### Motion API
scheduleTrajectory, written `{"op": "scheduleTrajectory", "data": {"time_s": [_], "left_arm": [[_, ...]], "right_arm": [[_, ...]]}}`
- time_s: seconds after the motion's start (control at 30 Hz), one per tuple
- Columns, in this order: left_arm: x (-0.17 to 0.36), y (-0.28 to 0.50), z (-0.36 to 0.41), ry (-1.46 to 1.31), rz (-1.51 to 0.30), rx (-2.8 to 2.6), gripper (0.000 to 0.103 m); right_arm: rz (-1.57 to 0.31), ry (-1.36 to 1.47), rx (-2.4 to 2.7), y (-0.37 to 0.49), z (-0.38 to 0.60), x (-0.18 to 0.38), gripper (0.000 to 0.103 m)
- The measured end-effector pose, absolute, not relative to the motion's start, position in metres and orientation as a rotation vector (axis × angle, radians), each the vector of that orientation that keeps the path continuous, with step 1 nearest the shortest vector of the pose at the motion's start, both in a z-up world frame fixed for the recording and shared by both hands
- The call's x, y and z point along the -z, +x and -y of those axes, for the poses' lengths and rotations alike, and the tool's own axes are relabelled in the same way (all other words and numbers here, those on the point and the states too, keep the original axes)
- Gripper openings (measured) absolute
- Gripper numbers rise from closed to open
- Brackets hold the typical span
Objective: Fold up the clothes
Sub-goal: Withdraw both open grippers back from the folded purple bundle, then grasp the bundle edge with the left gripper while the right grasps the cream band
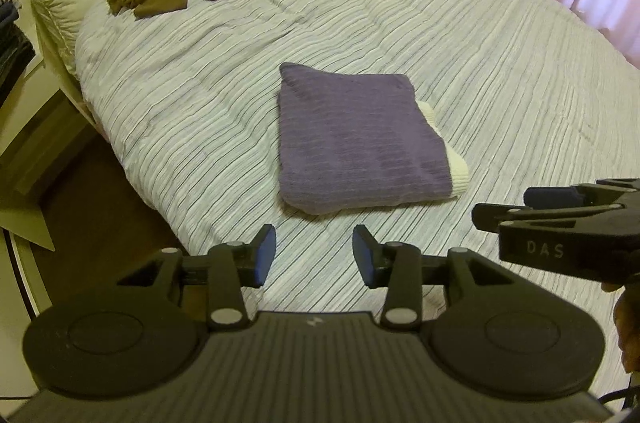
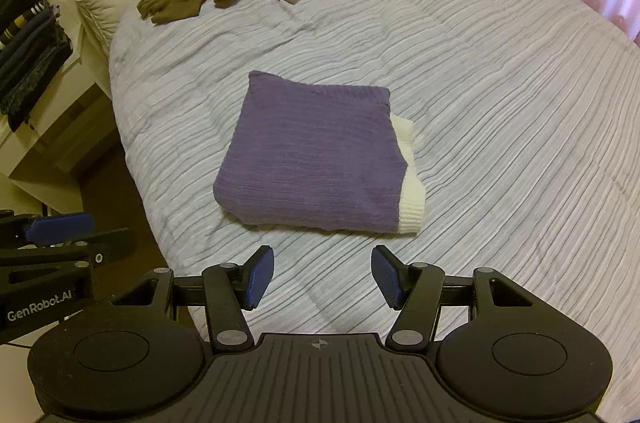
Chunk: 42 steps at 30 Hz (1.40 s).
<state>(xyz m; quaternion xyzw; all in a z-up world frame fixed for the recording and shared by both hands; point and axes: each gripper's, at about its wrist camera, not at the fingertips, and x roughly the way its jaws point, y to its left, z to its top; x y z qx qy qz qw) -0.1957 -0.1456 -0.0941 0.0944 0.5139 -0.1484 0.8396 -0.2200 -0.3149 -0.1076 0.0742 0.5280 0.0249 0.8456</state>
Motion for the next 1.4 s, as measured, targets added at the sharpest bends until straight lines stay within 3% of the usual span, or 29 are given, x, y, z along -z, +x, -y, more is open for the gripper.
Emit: {"op": "scheduleTrajectory", "data": {"time_s": [0.4, 0.77, 0.8, 0.83, 0.87, 1.4], "left_arm": [[0.133, -0.137, 0.087, -0.062, -1.152, 0.272, 0.039], [0.195, -0.048, 0.059, -0.347, -1.201, 0.323, 0.049], [0.203, -0.04, 0.058, -0.368, -1.211, 0.33, 0.049], [0.211, -0.032, 0.059, -0.382, -1.22, 0.339, 0.05], [0.22, -0.025, 0.06, -0.391, -1.228, 0.35, 0.051], [0.339, 0.057, 0.076, -0.636, -1.319, 0.538, 0.057]], "right_arm": [[-1.175, 0.361, -0.008, -0.204, 0.36, 0.161, 0.058], [-1.165, 0.682, 0.141, -0.188, 0.458, 0.207, 0.058], [-1.165, 0.702, 0.146, -0.184, 0.462, 0.21, 0.065], [-1.164, 0.72, 0.15, -0.181, 0.466, 0.213, 0.083], [-1.158, 0.731, 0.149, -0.175, 0.469, 0.217, 0.089], [-1.164, 0.829, 0.077, -0.072, 0.506, 0.307, 0.09]]}}
